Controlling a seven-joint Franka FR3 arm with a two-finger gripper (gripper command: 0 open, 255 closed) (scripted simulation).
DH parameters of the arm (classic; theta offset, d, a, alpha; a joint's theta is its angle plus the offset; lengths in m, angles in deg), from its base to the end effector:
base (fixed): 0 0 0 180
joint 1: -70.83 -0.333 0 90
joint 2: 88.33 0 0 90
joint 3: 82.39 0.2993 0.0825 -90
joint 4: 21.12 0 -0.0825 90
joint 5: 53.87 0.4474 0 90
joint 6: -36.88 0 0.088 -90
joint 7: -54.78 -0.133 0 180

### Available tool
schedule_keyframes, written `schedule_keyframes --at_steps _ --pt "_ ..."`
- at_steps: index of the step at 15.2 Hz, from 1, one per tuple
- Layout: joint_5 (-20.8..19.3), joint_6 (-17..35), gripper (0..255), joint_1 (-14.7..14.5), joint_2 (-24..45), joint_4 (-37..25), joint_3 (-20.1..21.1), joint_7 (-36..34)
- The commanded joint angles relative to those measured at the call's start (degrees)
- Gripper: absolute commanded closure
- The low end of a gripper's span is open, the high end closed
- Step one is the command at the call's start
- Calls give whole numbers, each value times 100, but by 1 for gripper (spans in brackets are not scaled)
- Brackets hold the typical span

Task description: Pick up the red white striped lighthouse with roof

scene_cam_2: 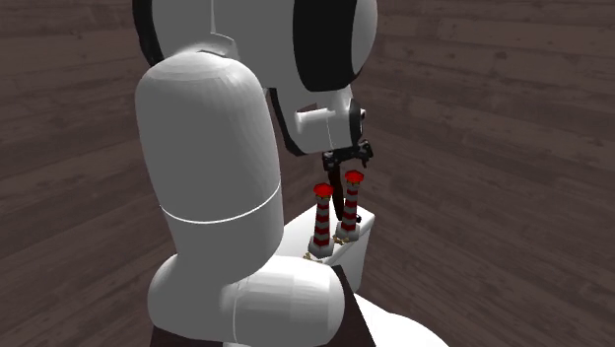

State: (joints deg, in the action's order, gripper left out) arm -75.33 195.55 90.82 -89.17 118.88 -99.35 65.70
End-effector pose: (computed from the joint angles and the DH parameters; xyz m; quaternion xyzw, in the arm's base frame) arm 0.4541 -0.3257 0.2512 0.9795 -0.0631 0.1141 0.1535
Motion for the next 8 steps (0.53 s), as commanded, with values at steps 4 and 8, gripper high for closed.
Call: schedule_keyframes --at_steps 4,8 --pt "-18 487 0 94 619 -266 -98 34" --pt "-102 796 0 94 900 -235 -132 -89"
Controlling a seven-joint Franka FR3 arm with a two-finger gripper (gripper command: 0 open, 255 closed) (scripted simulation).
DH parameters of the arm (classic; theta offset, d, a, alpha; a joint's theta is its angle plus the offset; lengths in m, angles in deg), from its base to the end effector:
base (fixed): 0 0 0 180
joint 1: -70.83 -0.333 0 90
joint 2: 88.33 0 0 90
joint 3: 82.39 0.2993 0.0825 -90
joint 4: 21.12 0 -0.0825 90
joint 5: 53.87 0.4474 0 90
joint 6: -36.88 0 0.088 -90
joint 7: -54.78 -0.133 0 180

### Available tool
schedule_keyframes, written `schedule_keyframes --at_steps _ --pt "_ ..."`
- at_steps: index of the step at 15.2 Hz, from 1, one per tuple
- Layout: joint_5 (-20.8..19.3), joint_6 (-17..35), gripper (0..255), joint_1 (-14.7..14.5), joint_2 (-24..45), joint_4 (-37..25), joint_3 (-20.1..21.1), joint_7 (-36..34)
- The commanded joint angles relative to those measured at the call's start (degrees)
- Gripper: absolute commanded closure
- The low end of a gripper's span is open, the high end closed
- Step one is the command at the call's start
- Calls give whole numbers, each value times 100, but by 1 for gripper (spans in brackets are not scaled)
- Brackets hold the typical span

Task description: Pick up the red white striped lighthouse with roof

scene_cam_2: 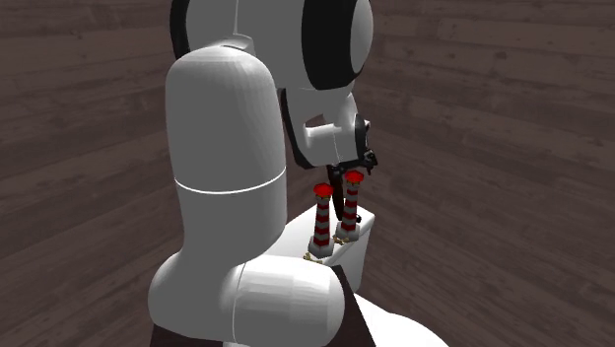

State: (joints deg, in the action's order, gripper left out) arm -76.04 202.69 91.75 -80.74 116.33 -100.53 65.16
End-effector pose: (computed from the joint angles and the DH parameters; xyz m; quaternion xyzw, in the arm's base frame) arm 0.4546 -0.3481 0.2070 0.9771 -0.0645 0.1185 0.1648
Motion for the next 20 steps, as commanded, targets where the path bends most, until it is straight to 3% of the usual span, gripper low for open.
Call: schedule_keyframes --at_steps 1,3,4,13,20 --pt "-44 126 0 -2 99 23 -20 -53" --pt "-43 126 0 -3 99 24 -21 -52" --pt "-49 128 255 -4 93 31 -24 -55" --pt "-43 126 255 -4 99 23 -22 -53" --pt "99 -416 255 -5 -385 -41 35 156"
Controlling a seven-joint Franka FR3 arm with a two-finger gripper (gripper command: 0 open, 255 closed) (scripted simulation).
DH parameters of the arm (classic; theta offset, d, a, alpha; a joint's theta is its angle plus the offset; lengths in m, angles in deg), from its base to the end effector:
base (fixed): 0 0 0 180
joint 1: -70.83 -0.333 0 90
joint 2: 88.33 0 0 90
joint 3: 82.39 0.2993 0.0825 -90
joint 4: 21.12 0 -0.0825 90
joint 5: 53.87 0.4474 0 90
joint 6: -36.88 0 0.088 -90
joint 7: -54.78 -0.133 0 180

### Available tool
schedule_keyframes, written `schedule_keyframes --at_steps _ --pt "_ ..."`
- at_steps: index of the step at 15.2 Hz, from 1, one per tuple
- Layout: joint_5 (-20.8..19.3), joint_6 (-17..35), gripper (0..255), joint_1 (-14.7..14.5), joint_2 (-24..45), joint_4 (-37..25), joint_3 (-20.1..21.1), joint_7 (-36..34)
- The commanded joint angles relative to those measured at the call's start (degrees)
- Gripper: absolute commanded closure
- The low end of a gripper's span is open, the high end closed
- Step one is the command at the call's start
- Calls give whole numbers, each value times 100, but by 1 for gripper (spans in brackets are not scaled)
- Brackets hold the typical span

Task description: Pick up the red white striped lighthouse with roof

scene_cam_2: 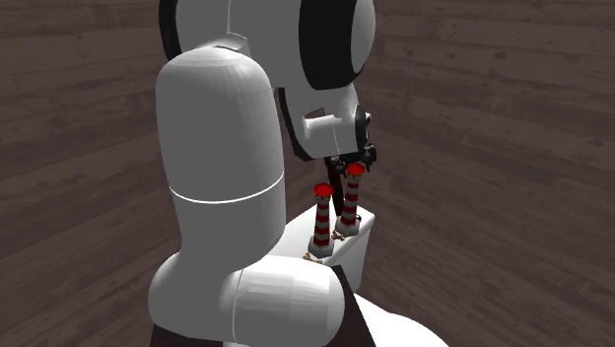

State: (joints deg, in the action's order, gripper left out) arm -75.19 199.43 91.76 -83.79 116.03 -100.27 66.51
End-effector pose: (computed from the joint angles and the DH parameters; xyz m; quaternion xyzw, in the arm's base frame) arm 0.4574 -0.3498 0.2319 0.9770 -0.0646 0.1188 0.1649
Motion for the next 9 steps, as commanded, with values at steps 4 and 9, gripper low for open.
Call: schedule_keyframes --at_steps 4,9 --pt "85 -405 255 -18 -331 -78 31 125" --pt "151 -732 255 -37 -571 -169 49 222"
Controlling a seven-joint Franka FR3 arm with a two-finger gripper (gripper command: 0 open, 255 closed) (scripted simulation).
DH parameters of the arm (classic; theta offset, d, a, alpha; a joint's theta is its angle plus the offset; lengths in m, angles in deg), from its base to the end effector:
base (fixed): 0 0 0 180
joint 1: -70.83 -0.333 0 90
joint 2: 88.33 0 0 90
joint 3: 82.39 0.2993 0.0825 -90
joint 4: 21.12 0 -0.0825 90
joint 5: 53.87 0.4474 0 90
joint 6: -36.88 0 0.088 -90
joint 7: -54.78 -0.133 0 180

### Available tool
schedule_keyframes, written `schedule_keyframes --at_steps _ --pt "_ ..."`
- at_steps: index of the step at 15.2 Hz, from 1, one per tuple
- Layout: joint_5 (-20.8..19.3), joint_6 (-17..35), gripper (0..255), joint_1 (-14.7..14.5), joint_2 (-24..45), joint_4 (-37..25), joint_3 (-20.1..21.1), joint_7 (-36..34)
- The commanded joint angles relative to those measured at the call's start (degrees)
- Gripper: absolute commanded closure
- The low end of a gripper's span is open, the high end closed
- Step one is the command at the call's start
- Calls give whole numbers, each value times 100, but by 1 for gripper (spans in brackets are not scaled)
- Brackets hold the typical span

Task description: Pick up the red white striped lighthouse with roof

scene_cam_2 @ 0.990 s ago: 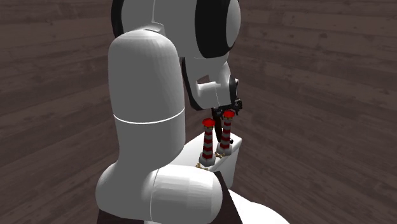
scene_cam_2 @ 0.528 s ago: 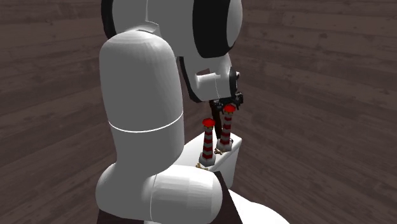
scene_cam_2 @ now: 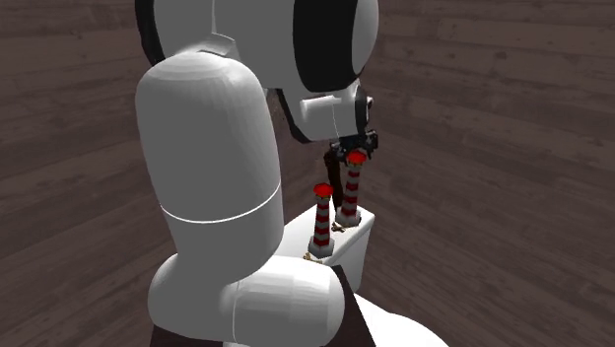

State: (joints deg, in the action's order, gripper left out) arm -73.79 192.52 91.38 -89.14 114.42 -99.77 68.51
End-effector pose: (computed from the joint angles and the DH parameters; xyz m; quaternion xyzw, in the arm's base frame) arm 0.4651 -0.3512 0.2829 0.9770 -0.0646 0.1187 0.1649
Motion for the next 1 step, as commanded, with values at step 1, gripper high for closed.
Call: schedule_keyframes --at_steps 1 --pt "11 -41 255 1 -35 -9 -1 22"
